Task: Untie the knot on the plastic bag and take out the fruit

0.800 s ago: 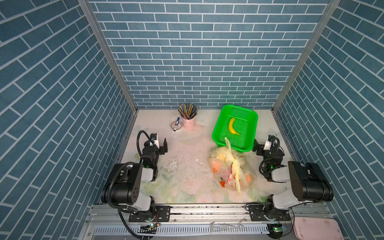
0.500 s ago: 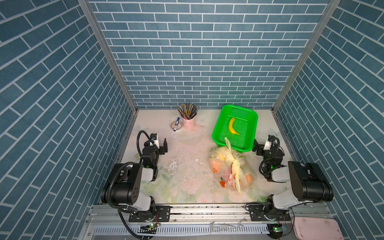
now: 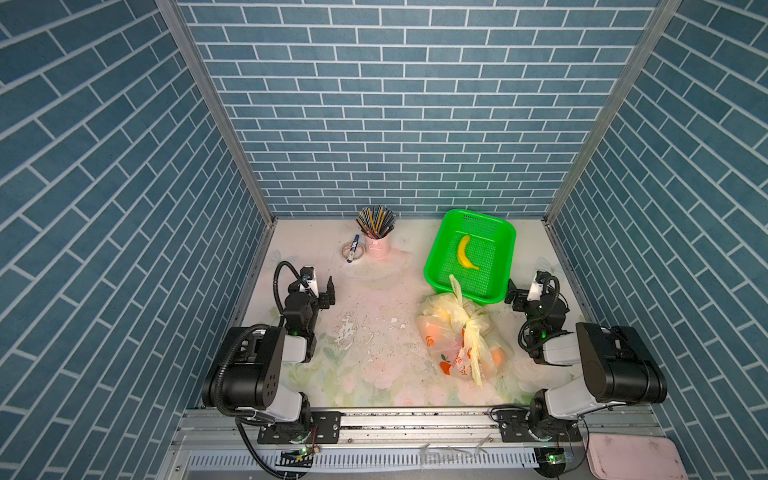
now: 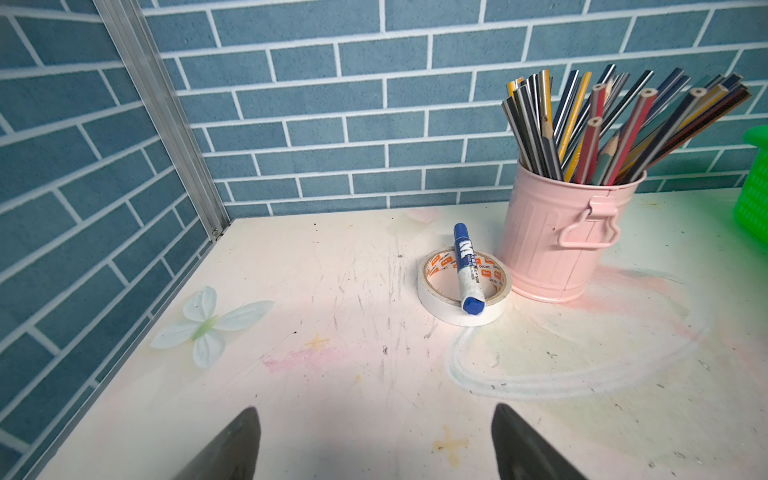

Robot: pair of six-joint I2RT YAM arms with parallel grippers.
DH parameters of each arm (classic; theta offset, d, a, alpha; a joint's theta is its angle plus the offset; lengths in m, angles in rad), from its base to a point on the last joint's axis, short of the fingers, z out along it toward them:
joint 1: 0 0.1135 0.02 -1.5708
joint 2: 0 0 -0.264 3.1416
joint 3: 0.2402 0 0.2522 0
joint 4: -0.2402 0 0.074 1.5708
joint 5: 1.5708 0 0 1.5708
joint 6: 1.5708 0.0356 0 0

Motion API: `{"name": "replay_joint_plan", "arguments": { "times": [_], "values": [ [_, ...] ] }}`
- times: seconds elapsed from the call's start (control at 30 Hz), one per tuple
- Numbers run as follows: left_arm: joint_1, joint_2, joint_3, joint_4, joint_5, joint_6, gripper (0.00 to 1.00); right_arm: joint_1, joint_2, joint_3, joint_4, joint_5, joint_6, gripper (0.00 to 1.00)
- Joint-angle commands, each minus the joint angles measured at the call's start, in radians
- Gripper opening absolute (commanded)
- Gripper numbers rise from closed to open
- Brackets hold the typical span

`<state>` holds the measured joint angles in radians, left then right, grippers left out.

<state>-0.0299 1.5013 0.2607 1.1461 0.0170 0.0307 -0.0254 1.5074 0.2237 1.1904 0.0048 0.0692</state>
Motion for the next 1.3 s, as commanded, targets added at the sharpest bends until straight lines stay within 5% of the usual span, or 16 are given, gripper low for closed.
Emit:
{"name": "replay_joint_plan", "arguments": {
  "times": [0.0, 0.23, 0.33, 0.47, 0.7, 0.97, 1.27],
  "values": [
    [-0.005, -0.058, -0.045, 0.046, -0.042, -0.018, 0.87, -0.001, -0.093, -0.031, 0.014, -0.015, -0.043, 0.99],
    [-0.081, -0.387, 0.074, -0.447, -0.336, -0.199, 0.87, -0.002, -0.48, 0.143, -0.703, 0.032, 0.123, 0.91],
    [-0.108, -0.478, 0.161, -0.658, -0.294, -0.346, 0.87, -0.002, -0.573, 0.283, -1.048, -0.04, 0.227, 0.88],
    [-0.162, -0.506, 0.316, -0.918, -0.147, -0.526, 0.83, 0.003, -0.605, 0.464, -1.365, -0.278, 0.277, 0.82],
    [-0.407, -0.356, 0.584, -1.149, 0.03, -0.615, 0.66, 0.084, -0.503, 0.688, -1.67, -0.547, 0.274, 0.73],
    [-0.751, -0.157, 0.785, -1.234, 0.02, -0.563, 0.49, 0.237, -0.411, 0.768, -1.901, -0.47, 0.322, 0.57],
    [-0.958, 0.03, 0.92, -1.32, -0.043, -0.513, 0.49, 0.376, -0.564, 0.617, -1.943, -0.393, 0.501, 0.52]
  ]
}}
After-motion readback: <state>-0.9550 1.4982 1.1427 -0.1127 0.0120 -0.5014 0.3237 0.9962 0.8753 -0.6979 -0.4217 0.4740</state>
